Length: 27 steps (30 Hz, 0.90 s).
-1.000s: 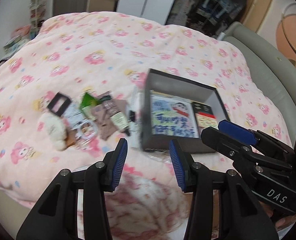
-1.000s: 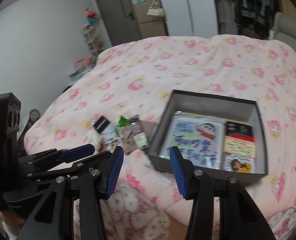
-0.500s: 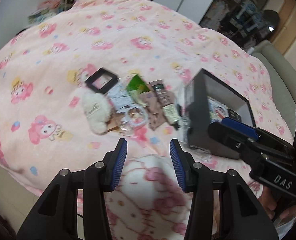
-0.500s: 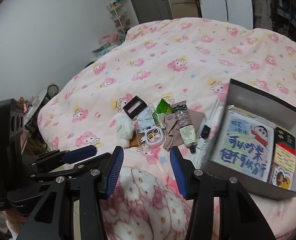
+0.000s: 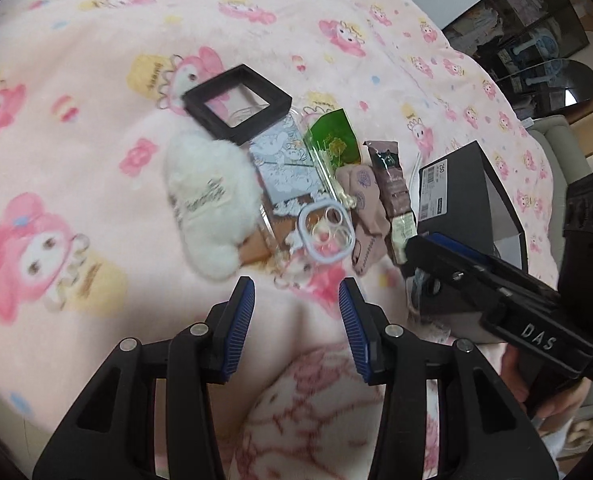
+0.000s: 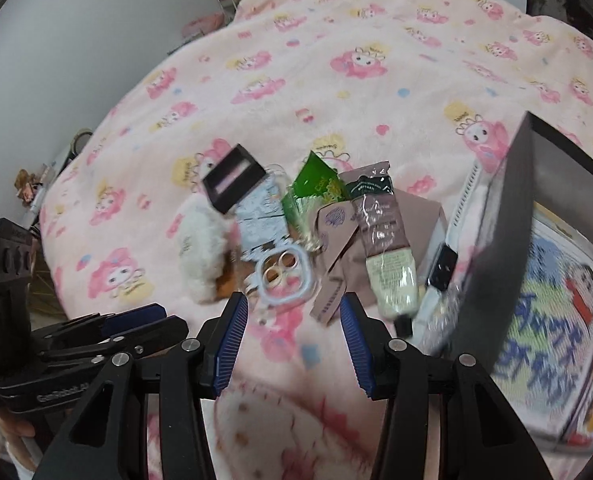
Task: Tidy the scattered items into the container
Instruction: 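Grasp the clear phone case with the left gripper and lift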
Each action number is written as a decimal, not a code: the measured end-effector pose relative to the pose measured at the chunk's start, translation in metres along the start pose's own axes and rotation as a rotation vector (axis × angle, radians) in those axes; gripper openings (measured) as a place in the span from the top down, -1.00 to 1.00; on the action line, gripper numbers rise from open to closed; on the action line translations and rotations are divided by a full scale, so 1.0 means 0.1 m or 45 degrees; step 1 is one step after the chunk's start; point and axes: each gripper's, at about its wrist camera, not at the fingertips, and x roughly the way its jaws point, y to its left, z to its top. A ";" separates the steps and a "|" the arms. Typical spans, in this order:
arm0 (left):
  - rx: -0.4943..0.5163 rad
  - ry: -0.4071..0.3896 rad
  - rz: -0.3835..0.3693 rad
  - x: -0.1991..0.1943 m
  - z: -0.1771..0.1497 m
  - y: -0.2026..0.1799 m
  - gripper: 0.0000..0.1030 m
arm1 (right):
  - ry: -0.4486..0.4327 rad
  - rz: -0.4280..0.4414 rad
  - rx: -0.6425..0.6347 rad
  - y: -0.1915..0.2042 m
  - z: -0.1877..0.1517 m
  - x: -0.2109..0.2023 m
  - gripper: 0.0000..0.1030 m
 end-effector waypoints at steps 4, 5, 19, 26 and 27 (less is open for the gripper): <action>-0.006 0.066 -0.009 0.23 0.18 0.02 0.14 | 0.047 0.012 -0.017 -0.02 0.09 0.23 0.14; -0.001 0.081 -0.010 0.27 0.22 0.03 0.14 | 0.068 0.025 -0.014 -0.03 0.10 0.30 0.14; -0.062 0.186 -0.058 0.60 0.42 0.13 0.18 | 0.207 0.168 0.129 -0.20 0.16 0.80 0.38; 0.030 0.191 -0.041 0.36 0.19 0.04 0.15 | 0.158 0.218 0.027 0.08 -0.04 0.42 0.38; 0.036 0.194 -0.045 0.34 0.17 0.04 0.15 | 0.159 0.220 0.024 0.09 -0.07 0.39 0.38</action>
